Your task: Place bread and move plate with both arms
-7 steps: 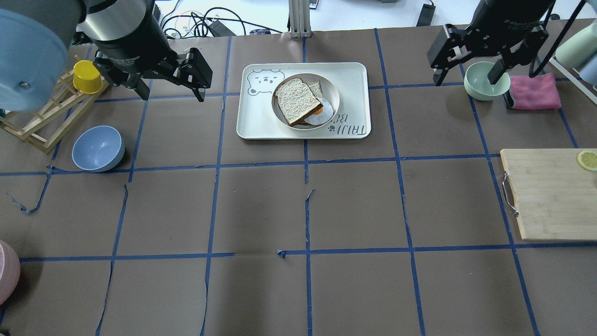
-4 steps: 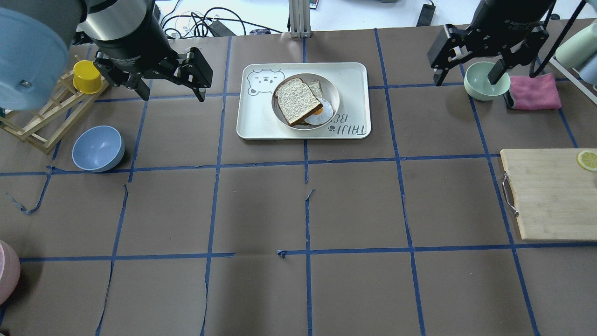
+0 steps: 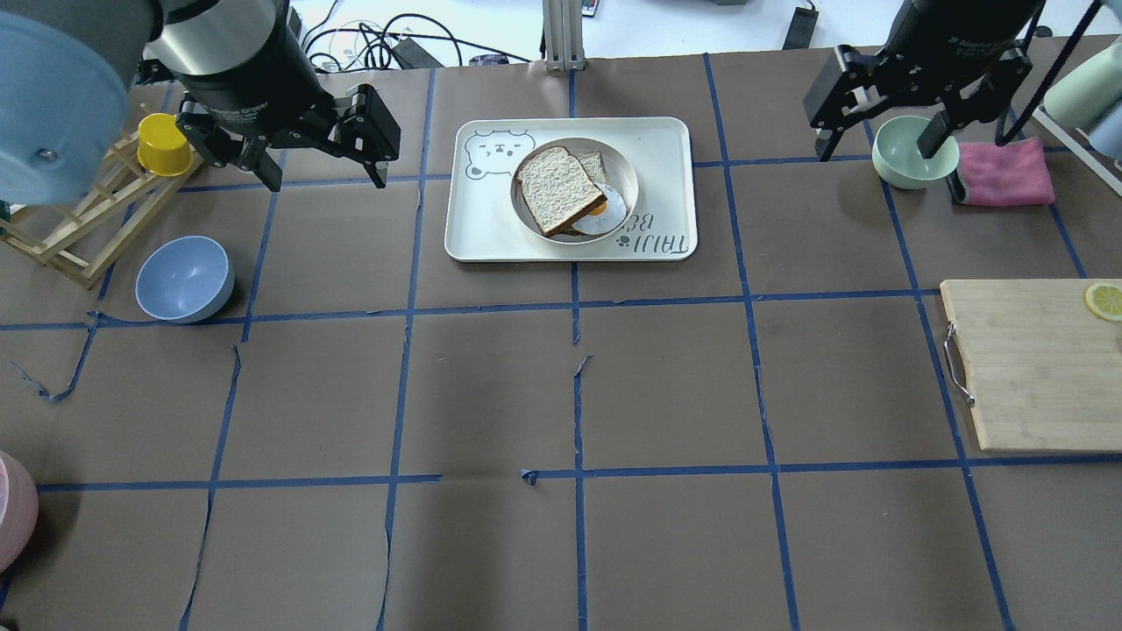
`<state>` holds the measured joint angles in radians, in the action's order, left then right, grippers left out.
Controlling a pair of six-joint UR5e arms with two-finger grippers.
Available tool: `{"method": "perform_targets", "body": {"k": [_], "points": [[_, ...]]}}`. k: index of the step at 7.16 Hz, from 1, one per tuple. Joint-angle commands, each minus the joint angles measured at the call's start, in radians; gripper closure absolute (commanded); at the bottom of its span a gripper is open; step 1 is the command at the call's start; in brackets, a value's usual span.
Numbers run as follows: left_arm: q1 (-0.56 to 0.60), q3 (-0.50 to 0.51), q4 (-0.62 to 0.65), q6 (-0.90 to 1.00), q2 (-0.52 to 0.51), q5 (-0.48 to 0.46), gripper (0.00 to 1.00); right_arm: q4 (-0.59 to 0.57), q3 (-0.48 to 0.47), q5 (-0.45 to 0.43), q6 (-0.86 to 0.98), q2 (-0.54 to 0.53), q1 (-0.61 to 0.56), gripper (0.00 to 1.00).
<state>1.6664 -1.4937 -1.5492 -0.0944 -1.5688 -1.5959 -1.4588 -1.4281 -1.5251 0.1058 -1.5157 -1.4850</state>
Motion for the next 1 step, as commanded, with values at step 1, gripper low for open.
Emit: {"method": "perform_targets", "body": {"k": [1], "points": [[-0.004, 0.001, 0.000, -0.001, 0.000, 0.001, 0.00, -0.001, 0.000, 0.000, 0.000, -0.001, -0.001, 0.00]]}}
